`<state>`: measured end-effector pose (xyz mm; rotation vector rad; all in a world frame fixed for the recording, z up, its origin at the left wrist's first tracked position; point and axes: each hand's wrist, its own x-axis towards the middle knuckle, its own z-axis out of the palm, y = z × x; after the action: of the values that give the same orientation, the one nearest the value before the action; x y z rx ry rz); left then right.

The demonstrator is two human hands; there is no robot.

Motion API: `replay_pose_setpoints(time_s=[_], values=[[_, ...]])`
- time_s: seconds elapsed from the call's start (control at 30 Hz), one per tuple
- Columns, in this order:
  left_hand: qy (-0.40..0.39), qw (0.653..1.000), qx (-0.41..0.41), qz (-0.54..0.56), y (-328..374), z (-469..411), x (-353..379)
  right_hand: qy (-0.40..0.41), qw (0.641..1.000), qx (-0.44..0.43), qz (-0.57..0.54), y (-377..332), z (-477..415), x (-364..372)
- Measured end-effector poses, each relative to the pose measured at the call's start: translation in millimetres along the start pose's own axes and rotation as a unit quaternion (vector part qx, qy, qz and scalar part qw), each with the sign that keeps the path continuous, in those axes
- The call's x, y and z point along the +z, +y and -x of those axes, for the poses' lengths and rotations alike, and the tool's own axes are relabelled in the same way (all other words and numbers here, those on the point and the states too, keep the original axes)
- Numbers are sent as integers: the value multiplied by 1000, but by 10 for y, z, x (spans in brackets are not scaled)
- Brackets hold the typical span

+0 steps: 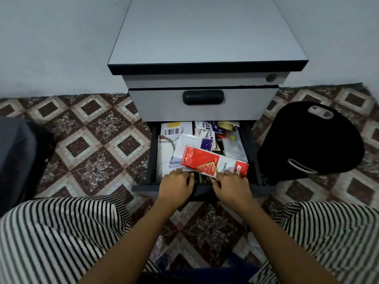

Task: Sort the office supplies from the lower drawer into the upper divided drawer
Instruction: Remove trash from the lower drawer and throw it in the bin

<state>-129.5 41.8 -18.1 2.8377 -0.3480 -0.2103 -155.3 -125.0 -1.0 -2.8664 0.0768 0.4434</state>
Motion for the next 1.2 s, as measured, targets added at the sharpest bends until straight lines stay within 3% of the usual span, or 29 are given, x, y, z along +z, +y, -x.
replay_pose_setpoints(time_s=[0.2,0.4,0.53,0.7,0.9,1.07,1.2], values=[[-41,999,-13,15,13,-26,-10,-7,999,-24,-24,36,-63,-20],[-3,992,-53,113,-22,-307,-55,90,995,-13,-40,41,-368,-97],[-2,980,-118,160,-16,-539,-94,17,1000,-10,-9,-15,-532,-91],[-49,959,-194,199,-55,-729,-56,8,1000,4,4,0,-595,-113],[-80,946,-233,209,-73,-814,17,-43,995,30,-86,147,-636,-186],[-54,914,-282,286,-75,-891,175,-88,979,33,-181,221,-607,-204],[-37,901,-292,320,-44,-945,250,-75,968,39,-235,239,-559,-268]])
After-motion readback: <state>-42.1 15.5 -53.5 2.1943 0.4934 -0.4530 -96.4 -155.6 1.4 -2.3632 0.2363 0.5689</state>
